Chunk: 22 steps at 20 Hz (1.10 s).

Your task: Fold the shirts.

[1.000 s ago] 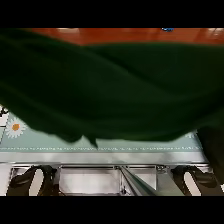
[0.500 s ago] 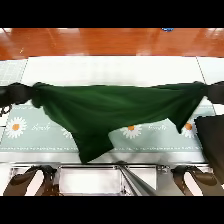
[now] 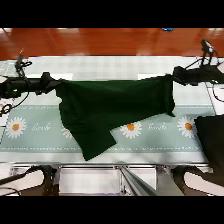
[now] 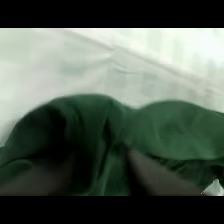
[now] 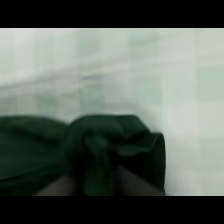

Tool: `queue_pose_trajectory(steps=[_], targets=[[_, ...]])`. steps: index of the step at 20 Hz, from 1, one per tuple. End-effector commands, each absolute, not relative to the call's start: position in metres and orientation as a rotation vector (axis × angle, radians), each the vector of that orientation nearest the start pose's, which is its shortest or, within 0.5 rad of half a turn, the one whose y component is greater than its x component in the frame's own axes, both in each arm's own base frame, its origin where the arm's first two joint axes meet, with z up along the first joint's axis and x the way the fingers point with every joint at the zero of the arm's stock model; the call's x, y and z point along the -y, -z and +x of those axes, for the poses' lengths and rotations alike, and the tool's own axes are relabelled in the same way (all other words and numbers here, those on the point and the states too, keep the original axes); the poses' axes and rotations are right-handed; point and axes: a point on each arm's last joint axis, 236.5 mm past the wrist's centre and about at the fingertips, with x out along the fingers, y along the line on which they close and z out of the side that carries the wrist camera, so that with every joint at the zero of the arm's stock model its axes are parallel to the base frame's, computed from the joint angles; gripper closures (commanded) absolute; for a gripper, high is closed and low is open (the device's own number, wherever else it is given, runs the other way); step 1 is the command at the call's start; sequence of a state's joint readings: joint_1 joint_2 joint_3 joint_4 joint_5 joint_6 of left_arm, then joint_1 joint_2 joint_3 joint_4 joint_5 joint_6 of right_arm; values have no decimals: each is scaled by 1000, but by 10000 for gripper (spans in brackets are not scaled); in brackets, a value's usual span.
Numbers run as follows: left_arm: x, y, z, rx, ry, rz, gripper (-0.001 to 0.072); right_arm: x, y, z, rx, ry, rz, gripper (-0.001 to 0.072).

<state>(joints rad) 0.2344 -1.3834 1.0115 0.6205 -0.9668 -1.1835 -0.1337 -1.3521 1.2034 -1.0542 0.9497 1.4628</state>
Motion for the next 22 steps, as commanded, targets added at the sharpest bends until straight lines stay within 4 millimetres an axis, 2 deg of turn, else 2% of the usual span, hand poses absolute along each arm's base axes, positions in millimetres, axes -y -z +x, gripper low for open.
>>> queue_pose_trajectory(steps=[1,2,3,4,6,7,8,9,10,12,15,18,22], targets=[[75,24,419,-1246,469,-774,197,-26,-17,470,-1117,-99,528,307],[65,22,411,-1304,478,-769,197,-9,-22,464,-1149,-71,488,307],[46,20,405,-1344,433,-764,197,15,-30,453,-1184,-27,450,307],[25,16,400,-1353,366,-768,197,46,-37,436,-1219,39,419,307],[-17,5,389,-1313,232,-768,197,109,-47,391,-1271,194,417,307],[-33,1,378,-1289,183,-764,198,133,-46,364,-1293,264,452,307],[-43,2,364,-1281,139,-772,198,146,-39,340,-1299,313,508,307],[-47,10,345,-1285,102,-801,197,151,-26,320,-1295,343,578,308],[-44,21,323,-1304,74,-849,198,144,-10,303,-1276,342,656,308],[-22,43,283,-1349,71,-945,198,116,20,284,-1226,274,788,308],[18,66,246,-1377,119,-1061,198,81,42,267,-1218,195,904,308],[36,88,231,-1414,98,-1107,198,56,35,268,-1228,85,949,308],[68,91,229,-1455,169,-1087,198,47,30,268,-1234,33,957,308]])
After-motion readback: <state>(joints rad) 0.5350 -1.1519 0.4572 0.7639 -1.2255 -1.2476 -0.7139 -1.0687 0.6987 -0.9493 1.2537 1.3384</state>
